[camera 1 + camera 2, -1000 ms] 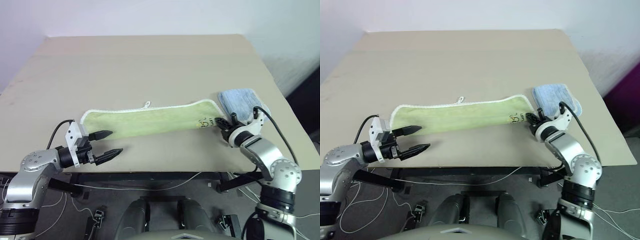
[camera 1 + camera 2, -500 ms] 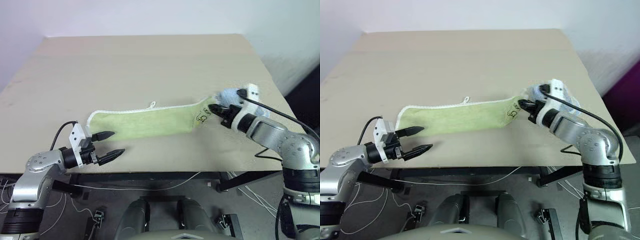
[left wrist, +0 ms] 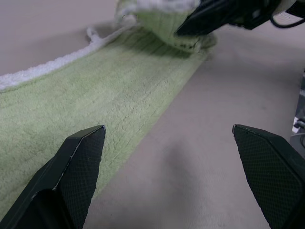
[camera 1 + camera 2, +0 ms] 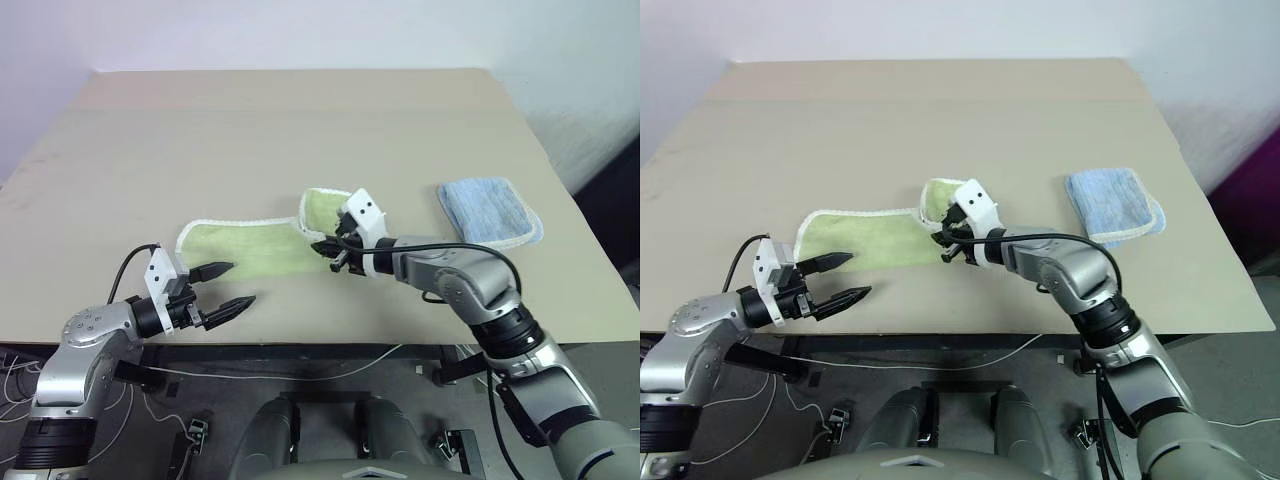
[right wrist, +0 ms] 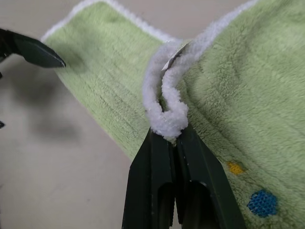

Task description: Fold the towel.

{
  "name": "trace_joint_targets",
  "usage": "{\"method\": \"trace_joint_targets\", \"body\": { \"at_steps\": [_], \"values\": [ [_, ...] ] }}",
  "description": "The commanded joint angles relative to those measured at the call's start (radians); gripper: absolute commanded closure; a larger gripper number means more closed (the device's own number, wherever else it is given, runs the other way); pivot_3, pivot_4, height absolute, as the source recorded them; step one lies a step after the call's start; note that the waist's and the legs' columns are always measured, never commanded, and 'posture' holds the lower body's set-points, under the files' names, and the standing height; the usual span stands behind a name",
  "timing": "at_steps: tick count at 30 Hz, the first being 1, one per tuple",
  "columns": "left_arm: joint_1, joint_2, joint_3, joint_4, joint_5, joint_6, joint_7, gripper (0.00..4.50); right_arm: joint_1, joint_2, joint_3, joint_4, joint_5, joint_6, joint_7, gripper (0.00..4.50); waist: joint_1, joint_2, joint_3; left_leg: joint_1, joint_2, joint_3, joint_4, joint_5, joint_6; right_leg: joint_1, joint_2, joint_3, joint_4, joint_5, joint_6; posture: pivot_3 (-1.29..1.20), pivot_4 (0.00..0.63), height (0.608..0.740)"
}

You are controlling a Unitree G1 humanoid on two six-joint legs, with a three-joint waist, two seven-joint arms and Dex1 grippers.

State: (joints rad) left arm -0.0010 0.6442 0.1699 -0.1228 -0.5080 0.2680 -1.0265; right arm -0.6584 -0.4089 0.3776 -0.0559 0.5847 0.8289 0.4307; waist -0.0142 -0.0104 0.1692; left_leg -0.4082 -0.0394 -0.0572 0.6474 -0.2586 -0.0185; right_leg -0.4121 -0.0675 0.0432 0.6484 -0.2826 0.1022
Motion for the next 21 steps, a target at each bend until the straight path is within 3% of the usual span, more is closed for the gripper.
{"method": "trace_joint_targets", "body": {
  "at_steps": [1,5,8,15,21],
  "values": [
    [0.024,0.001,0.021,-0.047,-0.006,-0.012,0.013,0.03,-0.012,0.017,-0.031,-0.014,-0.04,-0.02,0.04,4.43,-0.001,0.0,0.0,0.0,0.0,0.0,0.0,0.0,0.0,0.0,0.0,0.0,0.0,0.0,0.0,0.0,0.15,0.74],
    [0.04,-0.002,0.021,-0.06,-0.009,-0.012,0.023,0.03,0.004,0.022,-0.041,-0.025,-0.058,-0.006,0.082,4.43,-0.003,0.0,0.0,0.0,0.0,0.0,-0.001,0.0,0.0,-0.001,0.0,0.0,0.0,0.0,0.0,0.0,0.15,0.74],
    [0.041,-0.004,0.016,-0.066,-0.01,-0.01,0.03,0.03,0.02,0.021,-0.054,-0.044,-0.059,0.01,0.103,3.86,-0.001,0.0,0.0,0.0,0.0,0.0,-0.001,0.0,0.0,0.0,0.0,0.0,0.0,0.0,0.0,0.0,0.15,0.74],
    [0.049,-0.012,0.026,-0.077,-0.028,0.004,0.042,0.03,0.064,-0.026,-0.124,-0.161,-0.047,0.052,0.137,1.59,-0.001,0.0,0.0,0.0,0.0,0.0,-0.001,0.0,0.0,0.0,-0.001,0.0,0.0,0.0,0.0,0.0,0.15,0.74],
    [0.071,-0.076,0.103,-0.114,-0.144,0.074,0.118,0.03,0.052,-0.069,-0.218,-0.225,-0.05,0.001,0.177,1.59,0.0,0.0,0.0,-0.001,0.0,0.0,-0.001,0.0,0.0,-0.001,-0.001,0.0,0.0,0.0,0.0,0.0,0.15,0.74]
  ]
}}
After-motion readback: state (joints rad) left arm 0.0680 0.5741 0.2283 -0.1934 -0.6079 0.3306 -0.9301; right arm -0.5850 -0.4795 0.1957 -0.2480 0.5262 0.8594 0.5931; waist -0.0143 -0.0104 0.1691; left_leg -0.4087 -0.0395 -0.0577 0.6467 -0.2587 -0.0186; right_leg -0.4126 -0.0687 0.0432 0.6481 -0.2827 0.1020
